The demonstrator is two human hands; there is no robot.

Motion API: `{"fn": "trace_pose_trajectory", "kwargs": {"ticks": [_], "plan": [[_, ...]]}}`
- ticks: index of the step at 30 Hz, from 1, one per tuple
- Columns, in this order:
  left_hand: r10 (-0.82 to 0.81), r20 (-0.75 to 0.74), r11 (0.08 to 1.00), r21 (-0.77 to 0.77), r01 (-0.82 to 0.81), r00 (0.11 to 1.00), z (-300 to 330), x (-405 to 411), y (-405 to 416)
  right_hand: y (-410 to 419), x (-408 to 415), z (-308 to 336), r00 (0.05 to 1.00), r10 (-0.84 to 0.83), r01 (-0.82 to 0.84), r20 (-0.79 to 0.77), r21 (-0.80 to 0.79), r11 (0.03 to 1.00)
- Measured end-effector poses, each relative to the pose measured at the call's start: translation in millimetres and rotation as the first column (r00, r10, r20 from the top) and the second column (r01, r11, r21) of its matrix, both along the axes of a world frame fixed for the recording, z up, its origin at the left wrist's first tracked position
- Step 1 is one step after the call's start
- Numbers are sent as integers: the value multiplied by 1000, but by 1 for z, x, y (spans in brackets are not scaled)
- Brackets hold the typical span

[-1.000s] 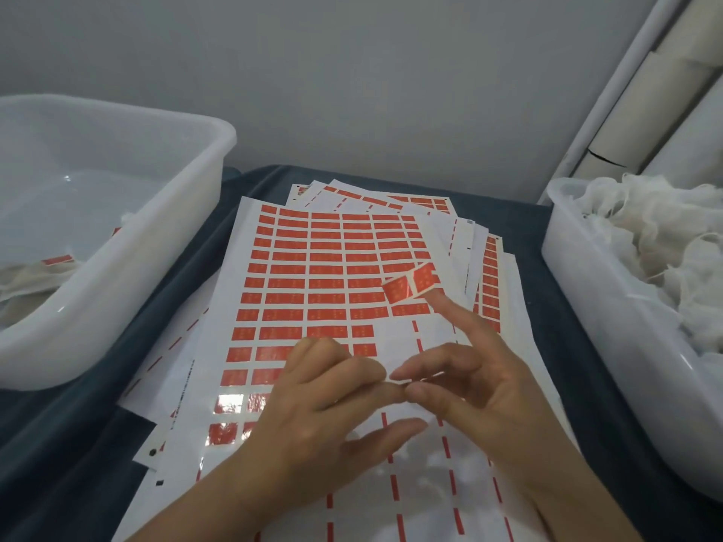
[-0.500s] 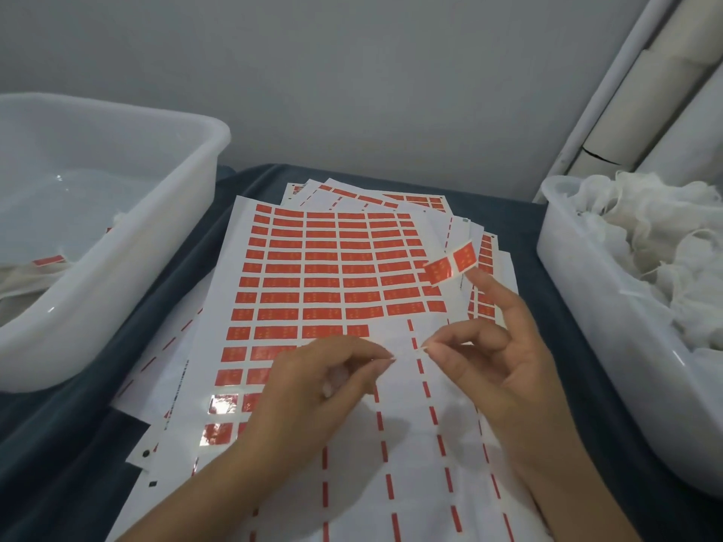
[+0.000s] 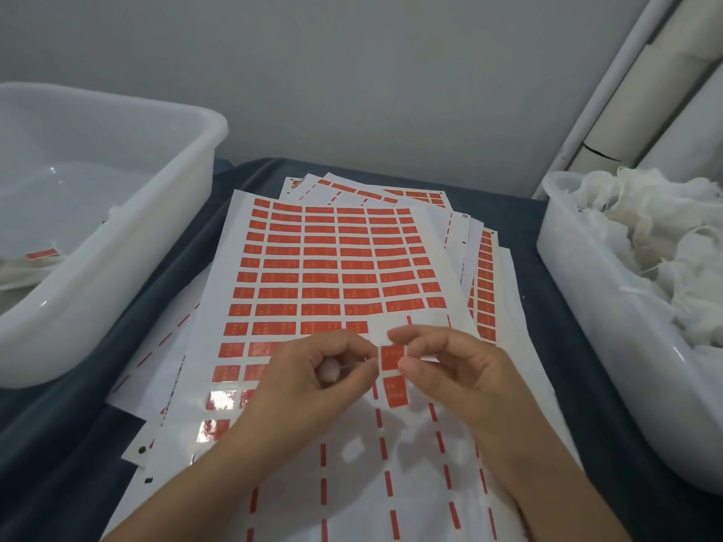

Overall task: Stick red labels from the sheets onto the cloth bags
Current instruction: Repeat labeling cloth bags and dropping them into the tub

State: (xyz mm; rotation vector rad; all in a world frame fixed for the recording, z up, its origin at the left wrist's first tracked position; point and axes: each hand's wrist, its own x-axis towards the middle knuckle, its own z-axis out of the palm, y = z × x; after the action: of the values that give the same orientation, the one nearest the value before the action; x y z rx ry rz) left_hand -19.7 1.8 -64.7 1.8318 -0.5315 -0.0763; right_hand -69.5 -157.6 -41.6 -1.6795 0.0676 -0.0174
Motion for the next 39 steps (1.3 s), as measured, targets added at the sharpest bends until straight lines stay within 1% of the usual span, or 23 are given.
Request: {"fn": "trace_pose_trajectory", "kwargs": {"ticks": [3,7,15,20,22,24,25,26,27,28,30,35,39], "plan": [[-18,4,1000,-7,18,1000,2,-1,0,-3,0,-2,998,-57,57,25,8,998],[-30,-5,999,-12,30,1000,3,-1,0,-2,1,-4,994,-98,100,53,-32,995],[-40,-30,999,-20,40,999,5,-2,-1,-1,1,-4,989,-131,135,64,-65,989],[-38,-96,995,-94,29,995,12,-5,-1,0,1,-5,987,-135,143,91,-85,986],[-9,-7,999,-32,9,1000,11,-7,-2,1,1,-5,986,-129,142,106,-116,983],[6,165,996,82,-20,986,8,-9,-3,1,1,-4,985,-126,142,119,-139,980],[4,281,990,137,-44,960,5,-9,-3,1,1,-4,984,-122,140,126,-140,980],[0,406,980,181,-80,914,4,-9,-4,1,1,-4,984,-116,134,134,-138,981],[-19,498,969,223,-107,867,3,-9,-4,1,1,-4,984,-108,127,141,-136,983],[-42,546,960,254,-118,837,2,-9,-4,0,1,-4,984,-100,120,149,-137,983],[-63,563,960,261,-105,824,-1,-9,-3,0,1,-4,982,-90,117,167,-157,981],[-11,601,970,202,-138,799,-5,-8,-4,-1,1,-6,972,-106,159,212,-255,954],[27,619,965,188,-181,785,-4,-8,-5,0,1,-7,969,-115,171,219,-257,951]]}}
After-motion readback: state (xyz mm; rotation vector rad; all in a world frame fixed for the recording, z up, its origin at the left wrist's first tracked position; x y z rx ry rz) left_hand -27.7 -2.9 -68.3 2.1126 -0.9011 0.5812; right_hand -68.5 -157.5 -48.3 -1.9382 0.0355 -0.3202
